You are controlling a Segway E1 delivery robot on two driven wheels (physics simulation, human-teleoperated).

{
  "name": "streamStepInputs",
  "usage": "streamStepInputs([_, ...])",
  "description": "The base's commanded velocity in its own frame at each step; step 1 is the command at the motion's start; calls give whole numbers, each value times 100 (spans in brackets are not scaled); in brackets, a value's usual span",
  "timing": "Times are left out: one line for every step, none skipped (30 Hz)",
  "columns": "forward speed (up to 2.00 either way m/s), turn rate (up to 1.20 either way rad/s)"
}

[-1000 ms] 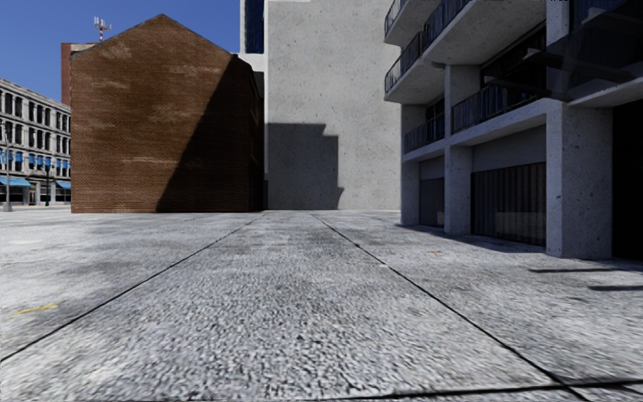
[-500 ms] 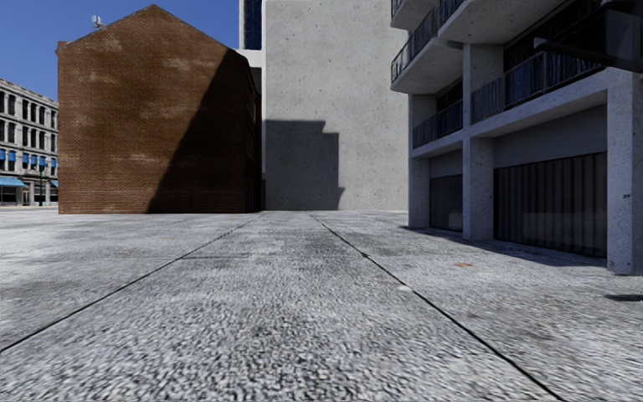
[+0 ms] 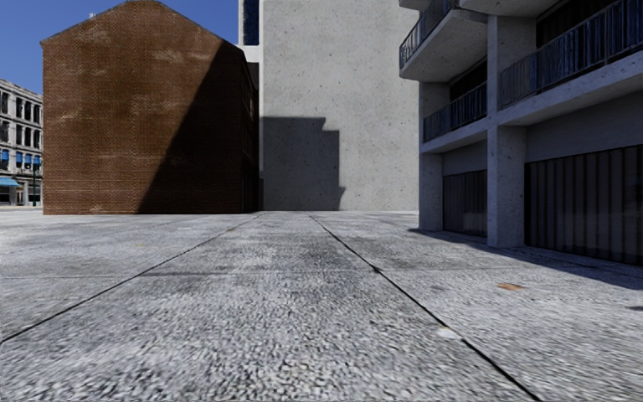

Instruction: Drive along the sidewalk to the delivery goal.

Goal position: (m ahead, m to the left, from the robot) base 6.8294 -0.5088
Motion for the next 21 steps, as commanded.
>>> streamStepInputs([200,0])
streamStepInputs([200,0])
streamStepInputs([200,0])
streamStepInputs([200,0])
streamStepInputs([200,0])
streamStepInputs([200,0])
streamStepInputs([200,0])
streamStepInputs([200,0])
streamStepInputs([200,0])
streamStepInputs([200,0])
streamStepInputs([200,0])
streamStepInputs([200,0])
streamStepInputs([200,0])
streamStepInputs([200,0])
streamStepInputs([200,0])
streamStepInputs([200,0])
streamStepInputs([200,0])
streamStepInputs([200,0])
streamStepInputs([200,0])
streamStepInputs([200,0])
streamStepInputs([200,-3])
